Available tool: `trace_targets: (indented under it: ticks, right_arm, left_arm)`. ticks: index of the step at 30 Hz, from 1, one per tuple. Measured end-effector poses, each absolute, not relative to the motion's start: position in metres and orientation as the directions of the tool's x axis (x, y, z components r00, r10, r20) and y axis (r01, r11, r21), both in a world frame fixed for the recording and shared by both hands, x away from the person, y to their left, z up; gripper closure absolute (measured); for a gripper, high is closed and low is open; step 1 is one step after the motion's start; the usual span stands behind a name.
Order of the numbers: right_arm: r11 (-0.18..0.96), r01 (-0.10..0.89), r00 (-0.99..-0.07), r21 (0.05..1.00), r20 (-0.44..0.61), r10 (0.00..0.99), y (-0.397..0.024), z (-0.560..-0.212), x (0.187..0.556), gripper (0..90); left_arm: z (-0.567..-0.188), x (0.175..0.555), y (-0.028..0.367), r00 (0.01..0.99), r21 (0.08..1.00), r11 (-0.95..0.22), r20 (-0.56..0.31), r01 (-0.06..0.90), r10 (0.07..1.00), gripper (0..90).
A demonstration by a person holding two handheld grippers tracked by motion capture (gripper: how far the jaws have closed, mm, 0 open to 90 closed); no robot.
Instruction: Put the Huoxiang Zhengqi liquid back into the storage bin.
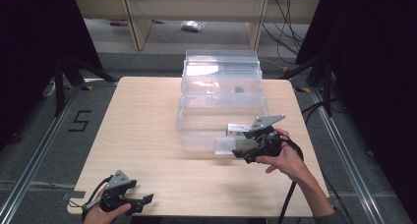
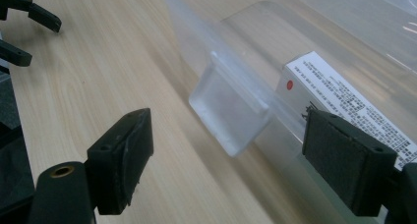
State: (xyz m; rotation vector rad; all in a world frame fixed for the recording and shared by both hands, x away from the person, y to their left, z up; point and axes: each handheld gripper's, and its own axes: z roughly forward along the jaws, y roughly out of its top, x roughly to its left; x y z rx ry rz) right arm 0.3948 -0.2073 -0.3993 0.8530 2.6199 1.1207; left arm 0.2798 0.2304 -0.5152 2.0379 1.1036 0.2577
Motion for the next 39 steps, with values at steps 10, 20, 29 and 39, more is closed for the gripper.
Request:
trace_targets:
  ticks: [10, 20, 29, 39]
  right_arm:
    - [0.552, 0.409, -0.831, 0.727, 0.047, 0.554, -0.201, -0.411, 0.387, 20.6]
    - [0.584, 0.404, -0.846, 0.704, 0.045, 0.531, -0.200, -0.418, 0.379, 20.5]
    - [0.596, 0.409, -0.844, 0.691, 0.039, 0.534, -0.203, -0.426, 0.377, 20.5]
    - [0.592, 0.439, -0.835, 0.676, 0.064, 0.546, -0.206, -0.438, 0.370, 20.3]
  left_arm:
    - [-0.515, 0.280, 0.230, 0.604, 0.723, -0.309, -0.186, 0.618, 0.775, 14.8]
    - [-0.515, 0.279, 0.230, 0.607, 0.723, -0.312, -0.184, 0.617, 0.773, 14.8]
    - [-0.515, 0.280, 0.230, 0.605, 0.722, -0.312, -0.184, 0.618, 0.775, 14.8]
    - [-0.515, 0.279, 0.230, 0.605, 0.722, -0.312, -0.183, 0.618, 0.775, 14.8]
